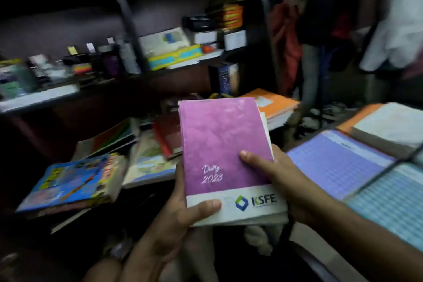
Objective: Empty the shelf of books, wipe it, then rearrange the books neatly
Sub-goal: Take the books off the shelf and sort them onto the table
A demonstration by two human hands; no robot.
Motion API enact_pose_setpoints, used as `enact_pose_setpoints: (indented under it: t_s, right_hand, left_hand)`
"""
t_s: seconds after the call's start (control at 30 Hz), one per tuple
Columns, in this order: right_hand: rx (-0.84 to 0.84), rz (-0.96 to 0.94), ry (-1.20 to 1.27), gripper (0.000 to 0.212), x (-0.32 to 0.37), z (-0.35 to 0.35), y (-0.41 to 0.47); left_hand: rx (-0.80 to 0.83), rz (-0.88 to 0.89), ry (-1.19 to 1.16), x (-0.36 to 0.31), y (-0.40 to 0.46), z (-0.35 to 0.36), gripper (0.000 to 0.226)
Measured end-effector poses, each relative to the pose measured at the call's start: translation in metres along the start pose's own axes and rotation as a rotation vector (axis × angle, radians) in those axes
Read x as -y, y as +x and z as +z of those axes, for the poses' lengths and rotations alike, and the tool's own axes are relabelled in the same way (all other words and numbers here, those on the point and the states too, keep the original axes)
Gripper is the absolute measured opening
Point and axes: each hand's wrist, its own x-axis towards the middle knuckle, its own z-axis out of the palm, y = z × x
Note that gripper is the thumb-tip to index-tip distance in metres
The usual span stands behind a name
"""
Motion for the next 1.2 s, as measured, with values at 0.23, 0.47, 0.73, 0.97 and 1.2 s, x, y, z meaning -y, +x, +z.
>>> enact_pose_setpoints:
  t_s: [0.23, 0.47, 0.73, 0.97, 1.2]
  right_hand:
    - [-0.444, 0.002, 0.078, 0.029, 0.023, -0.151, -0.039]
    - [-0.925, -0.087, 0.168, 0.022, 0.036, -0.304, -0.077]
    - [-1.105, 0.094, 0.064, 0.032, 0.035, -0.462, -0.064]
    - [-1.218, 0.284, -0.618, 0.066, -0.001, -0.502, -0.039]
    - [-1.165, 0.182, -0.506, 0.042, 0.003, -0.507, -0.054]
  left_hand:
    - [0.403, -0.121, 0.210, 0.011, 0.120, 0.135, 0.090]
    - [0.760, -0.122, 0.172, 0.055, 0.228, 0.307, 0.079]
    - [0.711, -0.171, 0.305, 0.121, 0.320, 0.458, 0.042]
    - [0.603, -0.137, 0.741, 0.145, 0.333, 0.476, 0.034]
    - [0.588, 0.029, 1.006, 0.157, 0.320, 0.478, 0.056]
